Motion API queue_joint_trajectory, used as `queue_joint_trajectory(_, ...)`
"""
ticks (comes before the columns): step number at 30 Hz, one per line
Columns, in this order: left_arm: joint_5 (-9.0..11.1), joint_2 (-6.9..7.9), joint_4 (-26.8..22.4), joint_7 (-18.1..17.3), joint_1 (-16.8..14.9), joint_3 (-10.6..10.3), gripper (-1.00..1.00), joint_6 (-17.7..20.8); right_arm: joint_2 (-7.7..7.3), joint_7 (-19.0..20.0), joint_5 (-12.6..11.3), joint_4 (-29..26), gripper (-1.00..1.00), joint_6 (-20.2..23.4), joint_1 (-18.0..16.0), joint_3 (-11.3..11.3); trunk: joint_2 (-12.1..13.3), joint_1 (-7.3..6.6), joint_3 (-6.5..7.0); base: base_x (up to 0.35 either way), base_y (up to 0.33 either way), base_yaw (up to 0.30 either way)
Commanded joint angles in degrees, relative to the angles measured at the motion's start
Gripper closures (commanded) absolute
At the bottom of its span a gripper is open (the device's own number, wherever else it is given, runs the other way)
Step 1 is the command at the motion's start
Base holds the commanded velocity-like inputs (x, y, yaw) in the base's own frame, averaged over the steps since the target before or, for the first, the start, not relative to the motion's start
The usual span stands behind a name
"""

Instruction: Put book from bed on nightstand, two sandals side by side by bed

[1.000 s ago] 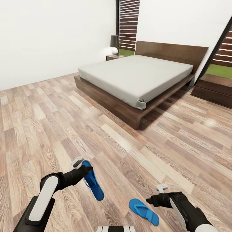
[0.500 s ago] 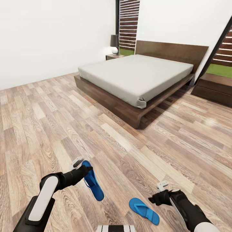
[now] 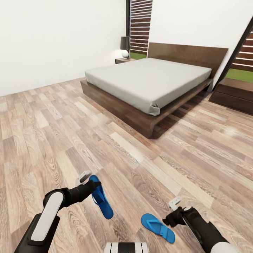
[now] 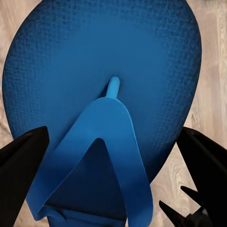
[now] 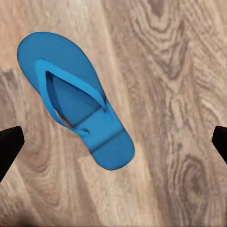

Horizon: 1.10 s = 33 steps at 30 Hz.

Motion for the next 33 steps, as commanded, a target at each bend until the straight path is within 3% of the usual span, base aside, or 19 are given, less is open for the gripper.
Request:
queue_joint_trajectory(1,0.68,0.01,-0.06,0.55,-0.03,-0.01,1.0,0.08,-0.15,0.39,0.7,-0.13,-1.0,0.23,-0.03,0.91,-0.44,0.21,-0.23,0.0,0.0,0.0)
queue_joint_trajectory(7,0.68,0.0,-0.07,0.51,-0.03,-0.02,1.0,0.08,-0.39,1.53,0.97,-0.4,-1.0,0.42,-0.88,3.57,-1.29,0.76,-1.47,0.0,0.0,0.0)
queue_joint_trajectory(13,0.68,-0.02,-0.07,0.44,-0.03,-0.08,1.0,0.08,-0.37,6.42,1.54,-0.38,-1.0,0.42,-2.37,4.48,-1.29,0.76,-1.47,0.0,0.0,0.0)
queue_joint_trajectory(17,0.68,-0.03,-0.07,0.4,-0.03,-0.08,1.0,0.08,-0.24,7.61,2.37,-0.34,-1.0,0.4,-2.59,4.64,-1.29,0.76,-1.47,0.0,0.0,0.0)
queue_joint_trajectory(21,0.68,-0.07,-0.07,0.33,-0.03,-0.14,1.0,0.08,0.38,8.82,5.95,-0.37,-1.0,0.57,-2.86,4.76,-1.29,0.76,-1.47,0.0,0.0,0.0)
queue_joint_trajectory(26,0.68,-0.09,-0.13,0.3,-0.03,-0.17,1.0,0.08,2.2,9.08,10.43,-0.52,-1.0,0.93,-3.64,4.57,-1.29,0.76,-1.47,0.0,0.0,0.0)
queue_joint_trajectory(33,0.68,-0.09,-0.15,0.29,-0.03,-0.18,1.0,0.08,3.23,8.93,12.25,-0.06,-1.0,1.04,-5.42,4.38,-1.29,0.76,-1.47,0.0,0.0,0.0)
